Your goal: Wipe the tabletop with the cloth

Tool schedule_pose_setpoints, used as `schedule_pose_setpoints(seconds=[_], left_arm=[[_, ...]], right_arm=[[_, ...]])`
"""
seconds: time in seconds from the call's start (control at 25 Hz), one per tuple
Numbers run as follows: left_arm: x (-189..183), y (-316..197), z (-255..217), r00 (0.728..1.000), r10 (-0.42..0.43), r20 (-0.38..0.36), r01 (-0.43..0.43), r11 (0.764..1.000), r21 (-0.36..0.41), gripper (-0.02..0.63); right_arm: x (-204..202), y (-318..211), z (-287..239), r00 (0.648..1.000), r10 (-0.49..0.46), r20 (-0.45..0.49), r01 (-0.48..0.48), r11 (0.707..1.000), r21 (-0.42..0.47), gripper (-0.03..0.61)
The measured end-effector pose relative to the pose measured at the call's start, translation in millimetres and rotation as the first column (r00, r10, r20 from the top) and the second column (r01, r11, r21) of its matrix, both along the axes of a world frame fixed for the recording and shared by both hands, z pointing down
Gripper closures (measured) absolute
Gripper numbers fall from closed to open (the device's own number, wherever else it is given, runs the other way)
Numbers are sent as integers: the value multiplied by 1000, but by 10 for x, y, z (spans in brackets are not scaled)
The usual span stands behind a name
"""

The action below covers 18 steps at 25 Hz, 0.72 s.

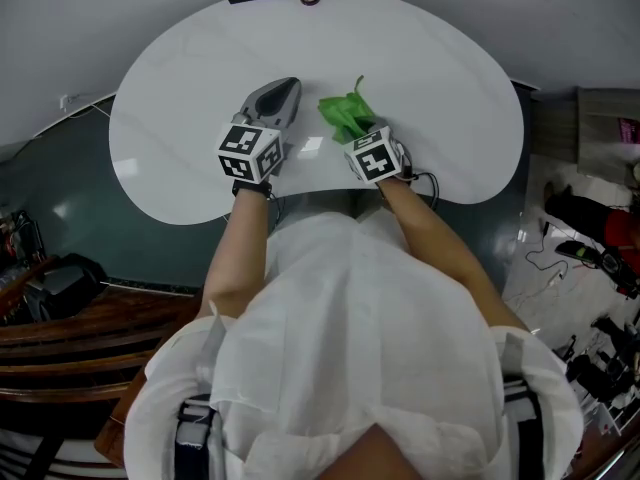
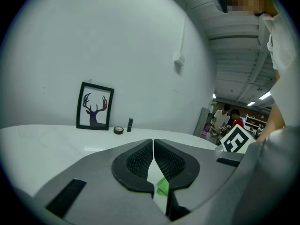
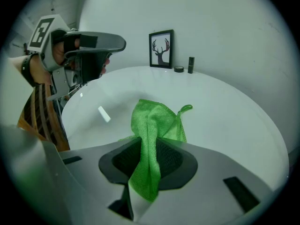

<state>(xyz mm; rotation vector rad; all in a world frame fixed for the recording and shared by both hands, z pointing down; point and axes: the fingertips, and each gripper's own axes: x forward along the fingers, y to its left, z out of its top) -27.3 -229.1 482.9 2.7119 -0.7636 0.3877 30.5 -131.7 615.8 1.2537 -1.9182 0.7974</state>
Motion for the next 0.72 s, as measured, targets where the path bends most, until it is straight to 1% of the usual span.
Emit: schedule_pose_setpoints(seconds=[0.24, 0.36, 0.44, 0.56, 0.72], left_arm=[[186, 138, 14, 1000, 6, 10, -6, 1000, 1, 594], [324, 236, 1, 1000, 13, 12, -13, 1000, 10, 594], [412, 308, -13, 1000, 17, 15, -17, 1000, 13, 594], [554, 439, -34, 999, 32, 22, -32, 999, 15, 594], [752, 551, -36, 998, 50, 35, -51, 999, 17, 594]], right_arm=[[-23, 241, 15, 992, -118, 45, 119, 993, -20, 488], [56, 394, 32, 988, -146, 48, 147, 989, -18, 488], [135, 477, 40, 989, -138, 51, 139, 990, -15, 488], [323, 586, 44, 994, -102, 37, 103, 995, -8, 488], [652, 662, 57, 999, -27, 27, 27, 1000, 0, 488]])
